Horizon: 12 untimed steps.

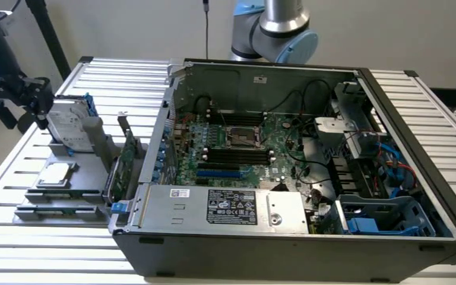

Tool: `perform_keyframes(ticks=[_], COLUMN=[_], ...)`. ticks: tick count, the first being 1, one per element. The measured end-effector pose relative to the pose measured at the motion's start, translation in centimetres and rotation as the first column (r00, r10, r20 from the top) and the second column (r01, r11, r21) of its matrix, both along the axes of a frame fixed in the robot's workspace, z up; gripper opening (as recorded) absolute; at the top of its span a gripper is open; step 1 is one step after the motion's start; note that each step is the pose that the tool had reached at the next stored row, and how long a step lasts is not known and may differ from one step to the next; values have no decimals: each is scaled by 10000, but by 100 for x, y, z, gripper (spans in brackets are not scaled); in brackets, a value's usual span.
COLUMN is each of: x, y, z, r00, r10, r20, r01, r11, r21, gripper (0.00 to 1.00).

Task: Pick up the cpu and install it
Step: 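Pick up the cpu and move it towards the insertion slot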

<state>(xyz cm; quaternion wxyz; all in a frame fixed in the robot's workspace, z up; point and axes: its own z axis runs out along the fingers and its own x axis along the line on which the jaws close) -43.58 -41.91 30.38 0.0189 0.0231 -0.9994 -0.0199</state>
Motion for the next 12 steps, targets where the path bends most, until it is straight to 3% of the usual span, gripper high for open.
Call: perform_keyframes(ticks=[12], x=[2], y=[-5], z=[-216], r00=[10000], r10=[1], r20=[-1], r01=[-1], r11=[10000], r21=[-1], gripper=[60])
